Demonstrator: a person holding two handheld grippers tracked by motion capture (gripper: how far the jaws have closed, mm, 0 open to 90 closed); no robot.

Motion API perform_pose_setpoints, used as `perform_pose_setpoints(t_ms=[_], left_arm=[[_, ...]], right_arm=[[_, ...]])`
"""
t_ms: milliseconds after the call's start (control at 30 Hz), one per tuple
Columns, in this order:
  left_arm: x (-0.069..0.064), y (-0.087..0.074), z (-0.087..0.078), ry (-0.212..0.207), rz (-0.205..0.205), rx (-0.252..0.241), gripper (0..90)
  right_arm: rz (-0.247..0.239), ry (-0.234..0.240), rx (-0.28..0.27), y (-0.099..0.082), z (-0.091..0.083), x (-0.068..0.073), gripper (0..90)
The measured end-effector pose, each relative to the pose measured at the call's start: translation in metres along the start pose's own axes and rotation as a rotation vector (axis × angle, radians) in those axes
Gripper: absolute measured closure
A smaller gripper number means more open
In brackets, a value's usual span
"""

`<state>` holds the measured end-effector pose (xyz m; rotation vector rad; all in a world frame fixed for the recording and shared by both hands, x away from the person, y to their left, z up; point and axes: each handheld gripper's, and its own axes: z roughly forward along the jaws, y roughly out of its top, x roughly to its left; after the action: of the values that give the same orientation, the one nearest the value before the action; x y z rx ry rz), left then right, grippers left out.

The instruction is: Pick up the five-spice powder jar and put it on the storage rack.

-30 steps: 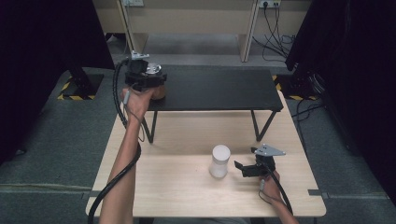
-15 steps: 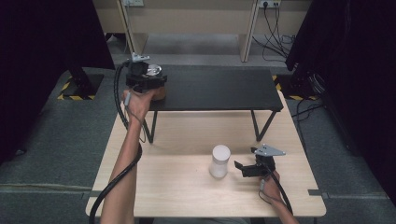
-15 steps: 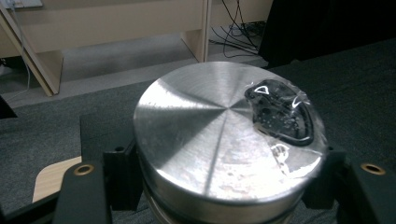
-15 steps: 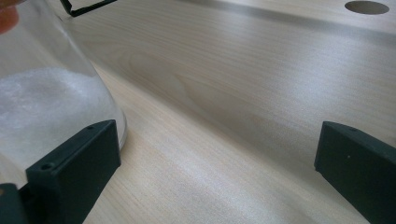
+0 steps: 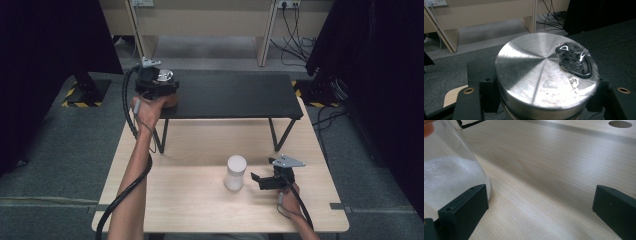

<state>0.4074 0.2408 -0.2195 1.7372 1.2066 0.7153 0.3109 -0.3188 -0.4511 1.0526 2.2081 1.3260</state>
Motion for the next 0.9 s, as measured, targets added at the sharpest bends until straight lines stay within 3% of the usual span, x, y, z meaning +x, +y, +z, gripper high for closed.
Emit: perform_pose_setpoints(t_ms=[733,767,833,900], left_arm=[[-0.0011,0.0025,0.0000,0.003,0.005,0.012,30.4],[0.0005,0.0019,0.0000,-0.006,0.006,0.010,29.2],[0.0017,0.0022,0.0003,-0.003,-0.019,0.010,12.4],[-0.0015,0.0000,-0.0015,0.025,-0.032,-0.005,2.1]], right_arm=[[-0.005,0.000,0.001,0.0002,0.0001,0.0003,0.4],[-0.004,0.000,0.001,0.0002,0.0001,0.0002,0.4],[-0.003,0.000,0.001,0.0002,0.0001,0.0001,0.4],[-0.003,0.001,0.001,0.0002,0.0001,0.0000,0.4]])
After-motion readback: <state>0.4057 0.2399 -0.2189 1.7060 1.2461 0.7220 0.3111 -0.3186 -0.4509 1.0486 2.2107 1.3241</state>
